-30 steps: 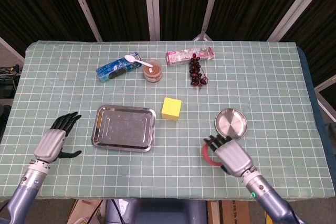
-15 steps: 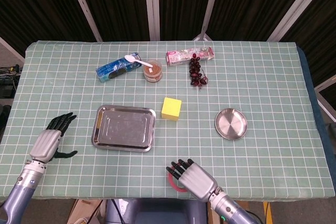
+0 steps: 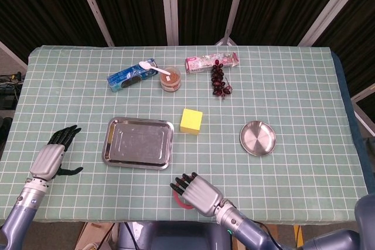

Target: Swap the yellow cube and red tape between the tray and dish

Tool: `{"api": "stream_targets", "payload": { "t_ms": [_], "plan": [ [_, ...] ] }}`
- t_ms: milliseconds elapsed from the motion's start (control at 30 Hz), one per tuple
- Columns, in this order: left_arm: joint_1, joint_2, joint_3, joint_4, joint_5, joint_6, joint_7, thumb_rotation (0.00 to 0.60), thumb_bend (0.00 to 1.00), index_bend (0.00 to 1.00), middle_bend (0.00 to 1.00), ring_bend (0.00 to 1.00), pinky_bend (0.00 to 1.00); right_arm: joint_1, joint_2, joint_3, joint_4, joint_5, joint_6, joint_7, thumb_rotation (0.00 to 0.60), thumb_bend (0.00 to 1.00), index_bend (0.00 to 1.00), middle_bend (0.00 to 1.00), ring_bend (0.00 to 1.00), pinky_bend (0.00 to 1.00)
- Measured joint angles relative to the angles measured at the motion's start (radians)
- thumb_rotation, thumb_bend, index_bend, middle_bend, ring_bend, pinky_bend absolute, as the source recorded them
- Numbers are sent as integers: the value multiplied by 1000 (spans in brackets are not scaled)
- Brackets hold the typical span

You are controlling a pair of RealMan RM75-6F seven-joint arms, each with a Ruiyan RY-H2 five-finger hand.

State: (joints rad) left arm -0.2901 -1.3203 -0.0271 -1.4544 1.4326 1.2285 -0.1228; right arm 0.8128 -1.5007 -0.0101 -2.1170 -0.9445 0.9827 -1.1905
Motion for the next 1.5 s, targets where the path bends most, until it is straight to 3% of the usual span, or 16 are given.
{"api": "stream_targets", "payload": {
  "t_ms": [233, 433, 500, 600, 667, 1033, 1233, 1500],
  "plan": [
    [3, -9, 0, 25, -13, -9, -6, 600, 25, 0, 15, 0, 0, 97, 14, 61, 99, 95, -43, 34, 600, 320, 116, 300, 265, 482],
    [4, -15, 1, 38, -18, -18, -9, 600, 25, 0, 15, 0, 0, 127, 58, 61, 135, 119, -60, 92, 600, 319, 106, 300, 263, 467],
    [4, -17, 2, 39, -19, -20, -8, 600, 25, 0, 15, 0, 0, 133, 70, 45, 145, 121, -64, 108, 600, 319, 46, 266, 199, 391],
    [3, -17, 2, 38, -17, -22, -6, 600, 26, 0, 14, 0, 0, 141, 83, 26, 152, 126, -64, 121, 600, 254, 0, 65, 11, 91],
    [3, -16, 2, 34, -15, -20, -4, 600, 26, 0, 13, 0, 0, 144, 93, 19, 150, 125, -58, 132, 600, 184, 0, 6, 0, 7],
    [1, -6, 0, 11, -5, -15, -8, 600, 26, 0, 12, 0, 0, 147, 150, 15, 92, 47, -17, 196, 600, 153, 0, 0, 0, 0],
    [1, -2, -1, 7, -4, -12, -7, 600, 25, 0, 12, 0, 0, 182, 157, 27, 58, 80, -7, 171, 600, 153, 0, 0, 0, 0],
    [5, 1, 1, 5, -5, -10, -7, 600, 26, 0, 12, 0, 0, 284, 123, 89, 92, 172, -34, 148, 600, 153, 0, 0, 0, 0]
  ]
}}
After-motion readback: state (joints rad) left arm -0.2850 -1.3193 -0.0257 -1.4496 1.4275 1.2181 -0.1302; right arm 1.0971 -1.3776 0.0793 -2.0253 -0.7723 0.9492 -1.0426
